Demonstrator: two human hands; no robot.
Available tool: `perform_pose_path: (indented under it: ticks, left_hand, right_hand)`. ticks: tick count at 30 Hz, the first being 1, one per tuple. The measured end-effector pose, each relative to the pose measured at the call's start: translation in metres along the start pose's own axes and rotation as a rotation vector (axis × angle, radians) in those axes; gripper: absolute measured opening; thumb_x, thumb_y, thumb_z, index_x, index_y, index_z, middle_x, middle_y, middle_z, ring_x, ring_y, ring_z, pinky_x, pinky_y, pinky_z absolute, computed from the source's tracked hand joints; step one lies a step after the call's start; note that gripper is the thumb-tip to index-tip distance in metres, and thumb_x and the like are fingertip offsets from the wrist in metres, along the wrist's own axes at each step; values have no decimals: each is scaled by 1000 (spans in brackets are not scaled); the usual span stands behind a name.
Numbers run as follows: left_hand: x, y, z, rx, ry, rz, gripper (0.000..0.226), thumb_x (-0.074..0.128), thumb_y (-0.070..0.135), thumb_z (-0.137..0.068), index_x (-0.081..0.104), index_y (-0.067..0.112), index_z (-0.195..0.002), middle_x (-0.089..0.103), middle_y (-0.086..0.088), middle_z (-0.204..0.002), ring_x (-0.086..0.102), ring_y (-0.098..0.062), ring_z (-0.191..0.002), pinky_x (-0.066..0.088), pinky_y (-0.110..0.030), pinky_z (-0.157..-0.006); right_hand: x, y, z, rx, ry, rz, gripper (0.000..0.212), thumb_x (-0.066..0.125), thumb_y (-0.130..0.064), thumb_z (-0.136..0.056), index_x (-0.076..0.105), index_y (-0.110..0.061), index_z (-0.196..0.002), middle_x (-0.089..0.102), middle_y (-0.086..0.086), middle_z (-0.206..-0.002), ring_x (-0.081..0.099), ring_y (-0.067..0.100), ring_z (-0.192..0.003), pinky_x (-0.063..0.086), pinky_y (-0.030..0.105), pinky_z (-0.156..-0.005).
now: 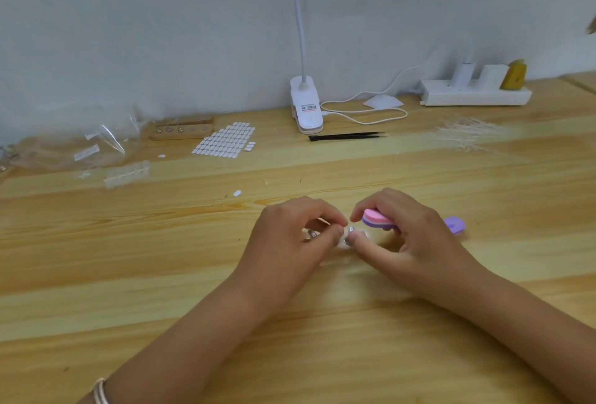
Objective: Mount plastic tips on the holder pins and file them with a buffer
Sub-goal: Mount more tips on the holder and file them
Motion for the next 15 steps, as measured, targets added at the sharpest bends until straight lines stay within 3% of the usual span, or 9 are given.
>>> perform_pose_path:
  ticks: [6, 15]
  left_hand:
    - [0, 8, 0, 74, -26, -89, 12, 76, 9, -80, 75, 21, -81, 70, 13, -80, 66, 0, -77, 39, -5, -61]
    - [-1, 12, 1, 113, -13, -165, 14, 75, 11, -80, 73, 25, -80, 69, 14, -79, 65, -2, -79, 47, -12, -69]
  right_hand:
    - [-3, -2, -1, -34, 20, 12, 14, 83, -16, -82, 71, -17, -87, 58, -17, -78, 54, 6, -82, 35, 11, -73]
    - [-2, -8, -1, -74, -28, 23, 17, 84, -7, -76, 72, -15, -85, 61, -8, -78, 54, 12, -80, 40, 17, -72]
Point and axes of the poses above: each hand's wrist, its own z-axis away from the middle knuckle, its own x-axis out of the palm, y = z × x, the point moved 10 cm from there along -z, towards the middle knuckle
